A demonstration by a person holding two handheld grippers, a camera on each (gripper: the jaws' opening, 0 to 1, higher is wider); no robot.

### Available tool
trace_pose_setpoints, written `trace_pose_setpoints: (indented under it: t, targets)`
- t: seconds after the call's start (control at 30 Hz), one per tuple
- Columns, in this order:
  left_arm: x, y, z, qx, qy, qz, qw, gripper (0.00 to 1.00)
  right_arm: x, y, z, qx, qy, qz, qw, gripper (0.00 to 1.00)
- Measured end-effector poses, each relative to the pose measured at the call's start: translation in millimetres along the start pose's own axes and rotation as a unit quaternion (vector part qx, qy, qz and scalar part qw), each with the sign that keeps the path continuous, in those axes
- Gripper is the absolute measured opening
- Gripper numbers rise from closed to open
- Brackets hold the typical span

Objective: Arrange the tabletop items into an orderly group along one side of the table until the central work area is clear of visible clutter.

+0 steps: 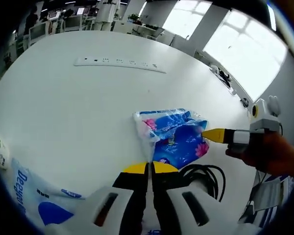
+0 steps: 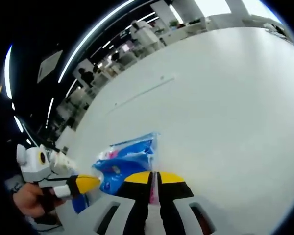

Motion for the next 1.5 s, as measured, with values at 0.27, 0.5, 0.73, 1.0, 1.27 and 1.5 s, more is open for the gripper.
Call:
trace_pose_setpoints:
  t: [0.27, 0.5, 0.73, 1.0, 1.27, 1.5]
  targets:
    - [-11.9, 4.2, 3.2, -0.003, 0.010, -0.009, 0.9999, 0.08, -12.0, -6.1, -1.0, 0.004, 0.011, -0.021, 0.9997, 0.04]
    - [-25.7, 7.9, 8.6, -0.008, 0.001, -0.015, 0.9999, 0.08, -20.4, -1.5, 0.1, 0.006, 0.015, -0.024, 0.9996, 0.05]
    - [-46.9, 9.1, 15.6, -0.002, 0.001, -0.031, 0.9995, 0.07, -33.6, 3.5, 1.2, 0.003, 0.019, -0.028, 0.9994, 0.05]
    - [-75.3, 21.0, 38.1, 0.002, -0.006, -0.043, 0.9991, 0.07, -50.4, 11.6, 14.1, -0.015, 0.032, -0.035, 0.9987, 0.05]
    - [-109.5, 37.0, 64.7, -0.007, -0.024, -0.054, 0.9982, 0.06, -63.0, 29.5, 27.3, -0.026, 0.031, -0.030, 0.9987, 0.05]
    - [-134.0, 50.9, 82.1, -0.022, -0.035, -0.067, 0.9969, 0.06, -77.2, 52.7, 40.0, -0.020, 0.030, -0.034, 0.9988, 0.05]
Point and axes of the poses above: the point that each gripper's makers call its tool centre point, and the gripper's own axes: x roughly forward along the fingers, z roughly to its left, y roughly out of its underside, the point moved 10 cm from there along -x, roughly backward along the fingers, and after that the axes turned 1 degree about -y, right-handed, at the moved point
